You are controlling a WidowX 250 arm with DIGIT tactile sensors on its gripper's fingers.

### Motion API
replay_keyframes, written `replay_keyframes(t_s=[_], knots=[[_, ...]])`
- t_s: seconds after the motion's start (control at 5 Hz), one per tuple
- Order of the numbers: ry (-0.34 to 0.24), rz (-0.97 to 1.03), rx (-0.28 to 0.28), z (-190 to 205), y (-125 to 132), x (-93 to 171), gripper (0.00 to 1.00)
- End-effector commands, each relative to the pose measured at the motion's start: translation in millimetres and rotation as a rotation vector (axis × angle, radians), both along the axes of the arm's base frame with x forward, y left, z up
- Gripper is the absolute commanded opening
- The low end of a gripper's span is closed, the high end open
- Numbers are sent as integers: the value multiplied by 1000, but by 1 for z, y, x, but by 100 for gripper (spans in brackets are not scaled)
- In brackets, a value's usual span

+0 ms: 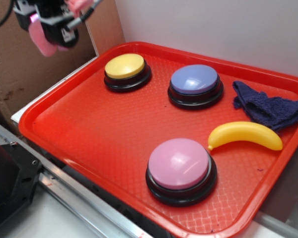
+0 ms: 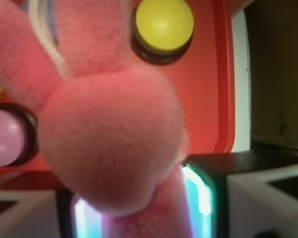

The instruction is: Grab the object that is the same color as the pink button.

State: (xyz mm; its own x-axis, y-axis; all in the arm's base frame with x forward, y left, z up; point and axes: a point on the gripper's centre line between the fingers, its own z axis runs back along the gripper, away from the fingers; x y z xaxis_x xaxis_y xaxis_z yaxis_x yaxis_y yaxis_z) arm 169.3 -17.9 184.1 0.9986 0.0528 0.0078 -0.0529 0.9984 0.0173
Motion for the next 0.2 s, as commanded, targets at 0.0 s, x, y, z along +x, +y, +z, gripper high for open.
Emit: replay_keyframes(t_s=[0.0], knots=[[-43,-57,-64,19,5,0,0]])
